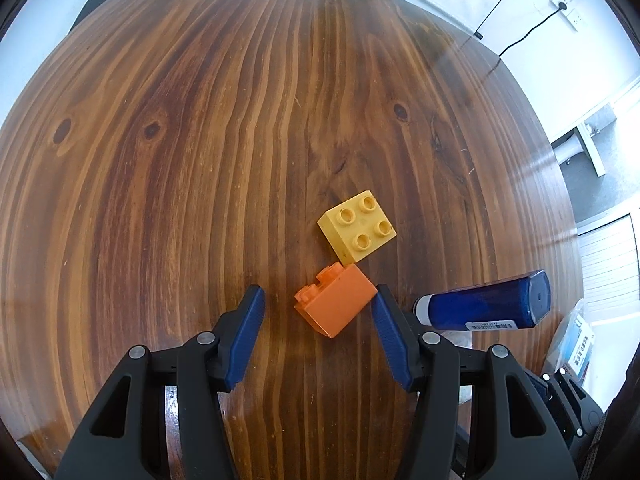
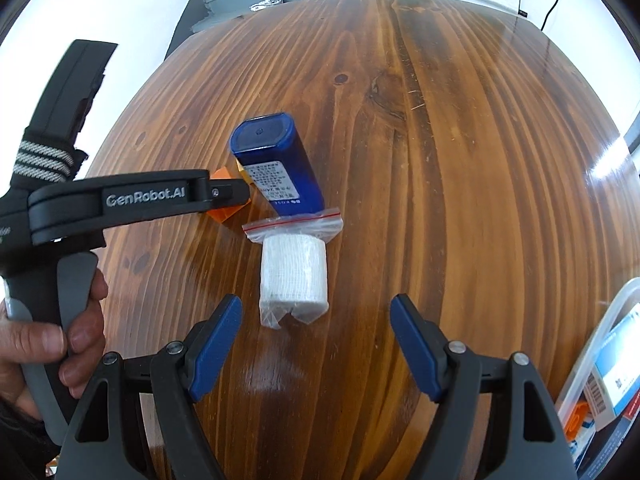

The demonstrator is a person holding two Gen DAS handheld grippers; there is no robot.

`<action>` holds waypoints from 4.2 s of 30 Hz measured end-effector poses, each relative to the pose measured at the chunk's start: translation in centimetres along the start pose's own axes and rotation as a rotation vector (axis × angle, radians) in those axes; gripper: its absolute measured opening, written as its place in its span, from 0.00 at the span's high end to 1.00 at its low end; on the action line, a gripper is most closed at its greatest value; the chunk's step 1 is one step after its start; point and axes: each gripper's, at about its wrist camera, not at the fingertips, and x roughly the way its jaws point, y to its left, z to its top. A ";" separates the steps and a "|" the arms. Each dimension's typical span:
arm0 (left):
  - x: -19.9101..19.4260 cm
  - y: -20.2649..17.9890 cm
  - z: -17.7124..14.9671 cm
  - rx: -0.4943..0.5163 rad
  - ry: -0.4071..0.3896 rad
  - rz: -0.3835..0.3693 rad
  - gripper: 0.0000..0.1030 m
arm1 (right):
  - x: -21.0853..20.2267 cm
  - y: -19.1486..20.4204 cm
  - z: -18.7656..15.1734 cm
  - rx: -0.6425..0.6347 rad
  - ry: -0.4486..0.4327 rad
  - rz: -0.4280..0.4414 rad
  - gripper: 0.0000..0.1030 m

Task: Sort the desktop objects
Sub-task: 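Grasp the orange brick with the left tool while the right tool grasps the bagged bandage roll, then carry the orange brick and bandage roll over the clear bowl with both tools, then open the left tool to drop the orange brick while the right tool drops the bandage roll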

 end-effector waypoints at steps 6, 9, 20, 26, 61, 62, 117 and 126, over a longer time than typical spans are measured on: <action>0.7 -0.2 -0.3 0.034 -0.022 0.027 0.43 | 0.5 0.0 0.6 -0.035 0.003 -0.012 0.23; 0.4 -1.0 -1.3 0.073 -0.041 0.076 0.57 | 1.1 0.3 0.7 -0.057 0.009 -0.020 0.32; 0.0 0.1 -3.8 0.051 -0.045 0.080 0.72 | 2.4 1.2 1.5 -0.104 0.016 -0.029 0.59; -0.4 0.3 -5.8 0.044 -0.034 0.080 0.73 | 2.3 1.4 0.4 -0.110 0.018 -0.041 0.61; -5.5 -17.6 -11.6 0.327 -0.061 -0.099 0.73 | -12.2 -15.0 -9.5 0.144 -0.125 -0.116 0.61; -5.5 -18.5 -11.7 0.346 -0.062 -0.111 0.73 | -12.9 -15.9 -9.9 0.156 -0.129 -0.122 0.61; -4.0 -24.2 -13.7 0.346 -0.009 -0.222 0.62 | -14.5 -26.7 -9.6 0.354 -0.224 -0.250 0.60; -4.1 -21.3 -13.1 0.295 -0.018 -0.204 0.62 | -15.1 -24.8 -8.8 0.323 -0.228 -0.260 0.60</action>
